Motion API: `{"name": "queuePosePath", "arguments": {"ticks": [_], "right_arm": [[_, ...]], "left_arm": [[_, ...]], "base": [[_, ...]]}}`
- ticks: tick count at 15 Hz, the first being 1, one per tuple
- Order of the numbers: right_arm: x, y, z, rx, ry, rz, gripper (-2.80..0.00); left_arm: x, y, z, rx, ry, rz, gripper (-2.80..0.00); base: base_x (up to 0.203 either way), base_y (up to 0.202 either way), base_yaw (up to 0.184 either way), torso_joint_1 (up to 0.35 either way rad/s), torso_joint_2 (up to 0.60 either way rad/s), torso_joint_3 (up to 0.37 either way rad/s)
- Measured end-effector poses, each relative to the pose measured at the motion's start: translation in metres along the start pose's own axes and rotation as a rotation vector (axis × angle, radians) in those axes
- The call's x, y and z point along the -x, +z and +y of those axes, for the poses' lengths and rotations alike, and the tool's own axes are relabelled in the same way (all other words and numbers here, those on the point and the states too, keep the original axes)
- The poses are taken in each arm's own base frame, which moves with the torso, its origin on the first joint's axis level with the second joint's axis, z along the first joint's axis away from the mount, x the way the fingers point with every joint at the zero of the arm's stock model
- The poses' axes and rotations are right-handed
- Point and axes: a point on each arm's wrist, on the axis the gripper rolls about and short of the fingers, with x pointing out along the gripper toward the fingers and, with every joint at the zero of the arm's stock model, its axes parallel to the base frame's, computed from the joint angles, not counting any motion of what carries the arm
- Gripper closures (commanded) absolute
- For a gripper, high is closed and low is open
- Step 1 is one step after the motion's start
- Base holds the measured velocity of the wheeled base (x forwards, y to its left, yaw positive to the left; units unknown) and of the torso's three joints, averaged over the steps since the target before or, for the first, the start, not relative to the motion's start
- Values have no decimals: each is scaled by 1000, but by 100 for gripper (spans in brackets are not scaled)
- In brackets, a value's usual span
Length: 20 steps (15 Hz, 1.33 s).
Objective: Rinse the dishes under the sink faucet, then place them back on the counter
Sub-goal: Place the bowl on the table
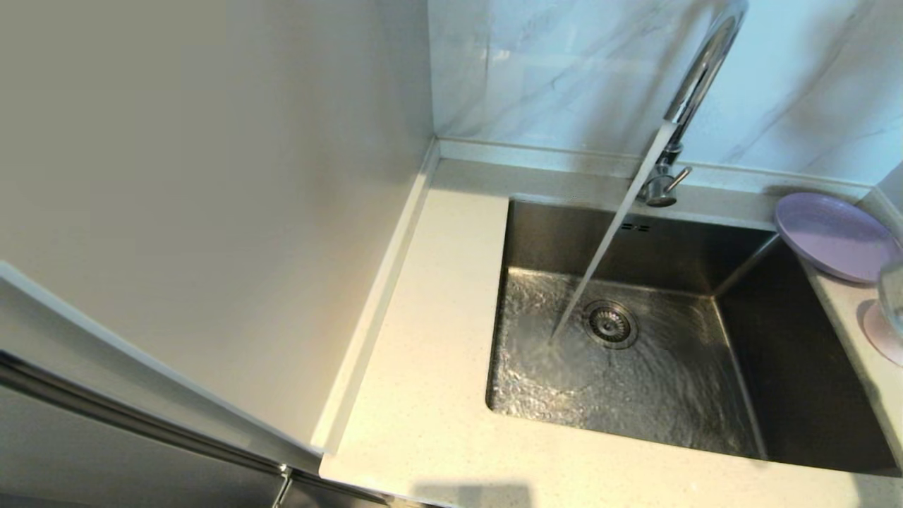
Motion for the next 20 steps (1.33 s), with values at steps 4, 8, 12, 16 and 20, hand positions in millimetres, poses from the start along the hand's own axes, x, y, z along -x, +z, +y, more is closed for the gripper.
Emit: {"name": "queuePosePath", "arguments": {"ticks": [4,8,12,16,20], "right_arm": [[3,-42,2,-23,53,265,0],[-33,-64,-18,-33,9,367,0],[-75,-98,-45,73,-107,291,0],[-94,-116,-62,220,-260,141,0],[-103,-117,-74,333,-361,78,0]], "left_arm": [[0,0,0,0,0,0,0],[0,0,0,0,0,0,0],[0,0,0,0,0,-1,0],[0,0,0,0,0,0,0],[0,0,0,0,0,0,0]], "base": [[0,0,0,0,0,0],[0,0,0,0,0,0],[0,0,0,0,0,0],[0,0,0,0,0,0],[0,0,0,0,0,0]]}}
